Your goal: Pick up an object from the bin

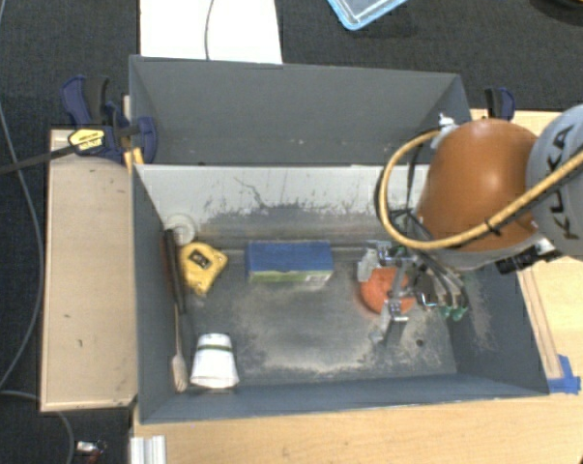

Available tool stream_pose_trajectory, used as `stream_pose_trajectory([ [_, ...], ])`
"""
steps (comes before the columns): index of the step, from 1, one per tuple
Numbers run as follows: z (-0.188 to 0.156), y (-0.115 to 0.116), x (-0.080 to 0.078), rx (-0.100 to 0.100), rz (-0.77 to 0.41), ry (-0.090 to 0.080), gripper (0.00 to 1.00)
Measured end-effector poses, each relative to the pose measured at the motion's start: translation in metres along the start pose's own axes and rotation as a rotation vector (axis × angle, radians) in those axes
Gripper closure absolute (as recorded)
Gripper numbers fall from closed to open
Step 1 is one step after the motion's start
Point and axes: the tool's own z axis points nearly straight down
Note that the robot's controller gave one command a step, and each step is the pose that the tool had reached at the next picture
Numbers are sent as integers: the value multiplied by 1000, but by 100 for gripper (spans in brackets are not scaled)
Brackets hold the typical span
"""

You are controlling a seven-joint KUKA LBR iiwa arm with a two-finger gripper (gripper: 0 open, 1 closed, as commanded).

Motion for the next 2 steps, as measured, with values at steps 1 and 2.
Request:
stream_pose_trajectory([
  [1, -3, 0, -2, 0, 1, -6, 0],
  [2, 70, -57, -23, 0, 42, -13, 0],
])
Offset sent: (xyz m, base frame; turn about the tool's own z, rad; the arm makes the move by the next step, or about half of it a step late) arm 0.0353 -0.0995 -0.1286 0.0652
